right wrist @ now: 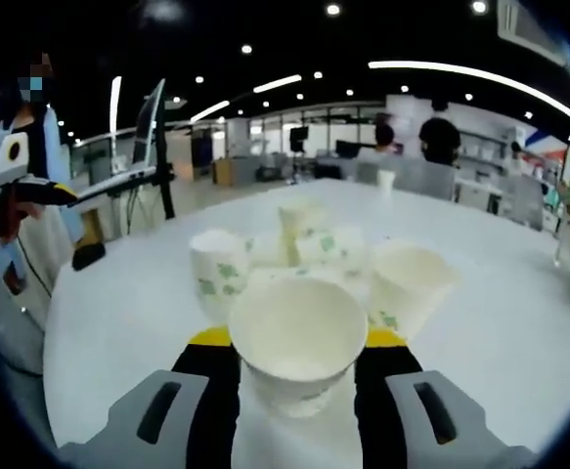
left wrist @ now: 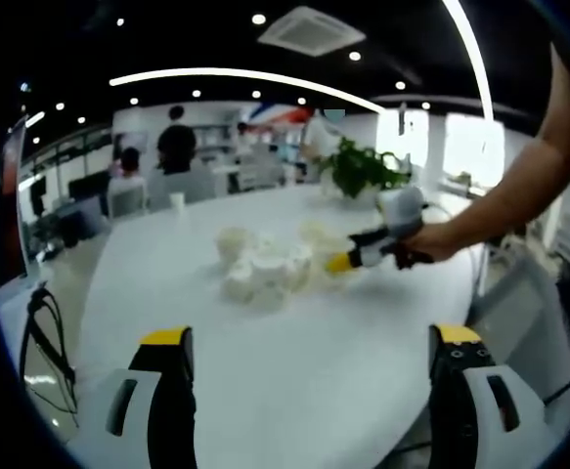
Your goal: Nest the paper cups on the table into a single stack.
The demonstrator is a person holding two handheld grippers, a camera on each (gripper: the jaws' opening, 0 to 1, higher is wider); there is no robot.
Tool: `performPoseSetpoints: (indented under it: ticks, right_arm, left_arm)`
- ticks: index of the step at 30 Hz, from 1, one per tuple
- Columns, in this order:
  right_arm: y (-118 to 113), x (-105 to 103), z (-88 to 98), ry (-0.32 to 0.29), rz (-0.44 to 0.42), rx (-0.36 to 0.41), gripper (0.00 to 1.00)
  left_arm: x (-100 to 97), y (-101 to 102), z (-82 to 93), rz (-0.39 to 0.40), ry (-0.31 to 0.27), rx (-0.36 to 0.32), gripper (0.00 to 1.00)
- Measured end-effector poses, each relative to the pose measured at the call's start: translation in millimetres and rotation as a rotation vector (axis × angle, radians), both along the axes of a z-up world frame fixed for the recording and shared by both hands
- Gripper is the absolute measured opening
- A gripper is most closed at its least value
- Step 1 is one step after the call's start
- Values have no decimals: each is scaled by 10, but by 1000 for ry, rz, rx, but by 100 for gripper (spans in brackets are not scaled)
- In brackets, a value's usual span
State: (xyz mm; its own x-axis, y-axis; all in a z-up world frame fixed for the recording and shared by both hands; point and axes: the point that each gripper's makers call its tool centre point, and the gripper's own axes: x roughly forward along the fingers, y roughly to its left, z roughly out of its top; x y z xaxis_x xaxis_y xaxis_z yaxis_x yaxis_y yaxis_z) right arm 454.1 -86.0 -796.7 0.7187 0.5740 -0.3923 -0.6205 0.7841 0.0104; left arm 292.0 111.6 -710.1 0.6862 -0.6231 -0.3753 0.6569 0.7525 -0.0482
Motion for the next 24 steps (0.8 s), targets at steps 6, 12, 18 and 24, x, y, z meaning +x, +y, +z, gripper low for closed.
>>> performPoseSetpoints:
  ticks: [6,12,18,24]
  right_arm:
    - [-1,-3,28,-4,-1,6,42]
    - [30,-45,83,-8,13,11,42]
    - [19,-56,166,-6,8,28,42]
    - [42,-43,296,-25,18,32,42]
  left_arm:
    - [10,2,2,6,6,-12,98]
    - [11,9,-21,10,15,-10,98]
    - [5,-12,-23,7,18,-8,98]
    - [6,-42,-21,3,14,-11,98]
